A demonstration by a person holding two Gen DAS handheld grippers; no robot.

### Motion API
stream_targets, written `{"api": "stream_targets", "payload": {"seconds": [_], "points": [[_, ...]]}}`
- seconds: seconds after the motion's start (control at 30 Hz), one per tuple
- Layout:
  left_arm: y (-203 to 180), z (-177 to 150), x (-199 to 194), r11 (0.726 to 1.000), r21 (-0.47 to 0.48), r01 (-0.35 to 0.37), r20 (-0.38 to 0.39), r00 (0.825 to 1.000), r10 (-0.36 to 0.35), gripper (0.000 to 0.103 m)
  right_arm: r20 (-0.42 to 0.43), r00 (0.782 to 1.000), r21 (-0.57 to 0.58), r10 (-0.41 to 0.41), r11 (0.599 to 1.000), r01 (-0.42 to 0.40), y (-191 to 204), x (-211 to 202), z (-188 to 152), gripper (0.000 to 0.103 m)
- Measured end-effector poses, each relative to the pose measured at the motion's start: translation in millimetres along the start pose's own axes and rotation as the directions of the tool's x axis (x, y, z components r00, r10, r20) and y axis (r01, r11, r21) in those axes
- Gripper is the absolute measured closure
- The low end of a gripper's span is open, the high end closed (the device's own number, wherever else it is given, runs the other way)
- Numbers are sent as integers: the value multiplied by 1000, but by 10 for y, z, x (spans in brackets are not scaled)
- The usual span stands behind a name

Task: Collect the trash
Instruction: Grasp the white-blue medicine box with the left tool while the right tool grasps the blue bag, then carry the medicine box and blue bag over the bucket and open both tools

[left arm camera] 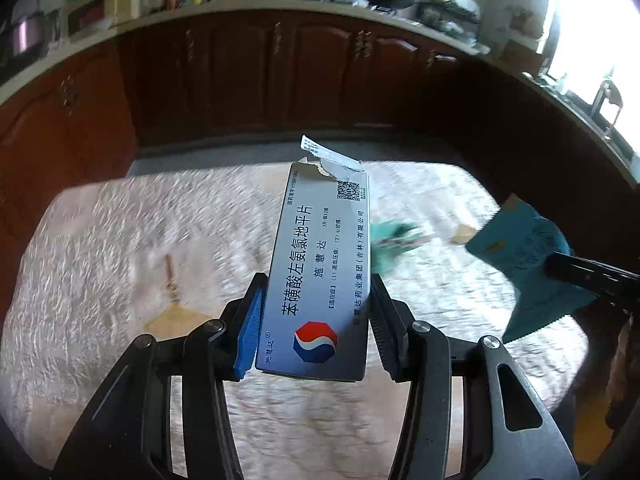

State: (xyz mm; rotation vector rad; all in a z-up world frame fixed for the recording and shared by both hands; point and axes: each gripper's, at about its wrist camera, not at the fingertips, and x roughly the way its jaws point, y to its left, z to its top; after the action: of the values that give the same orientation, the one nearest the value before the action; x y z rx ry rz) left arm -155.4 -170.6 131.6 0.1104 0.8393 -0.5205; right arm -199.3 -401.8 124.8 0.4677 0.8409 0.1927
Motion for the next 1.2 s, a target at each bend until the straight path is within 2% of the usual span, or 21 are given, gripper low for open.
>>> {"api": "stream_targets", "payload": {"seconds": [0.27, 0.57, 0.83, 1.2], "points": [[-597, 147, -193, 996, 71, 59, 57, 996, -64, 56, 90, 996, -15, -18, 1000, 19, -10, -474, -23, 76], [-1039, 273, -295, 987, 126, 96, 88, 990, -107, 56, 177, 983, -6, -49, 999, 51, -90, -939, -44, 77], [-1417, 372, -287, 975, 181, 126, 88, 986, -143, 56, 231, 969, 25, -89, 996, 86, -239, -1253, -63, 79], [-2028, 437, -177, 946, 259, 194, 59, 975, -216, 57, 285, 944, 126, -163, 983, 132, -670, -1672, -128, 80]]}}
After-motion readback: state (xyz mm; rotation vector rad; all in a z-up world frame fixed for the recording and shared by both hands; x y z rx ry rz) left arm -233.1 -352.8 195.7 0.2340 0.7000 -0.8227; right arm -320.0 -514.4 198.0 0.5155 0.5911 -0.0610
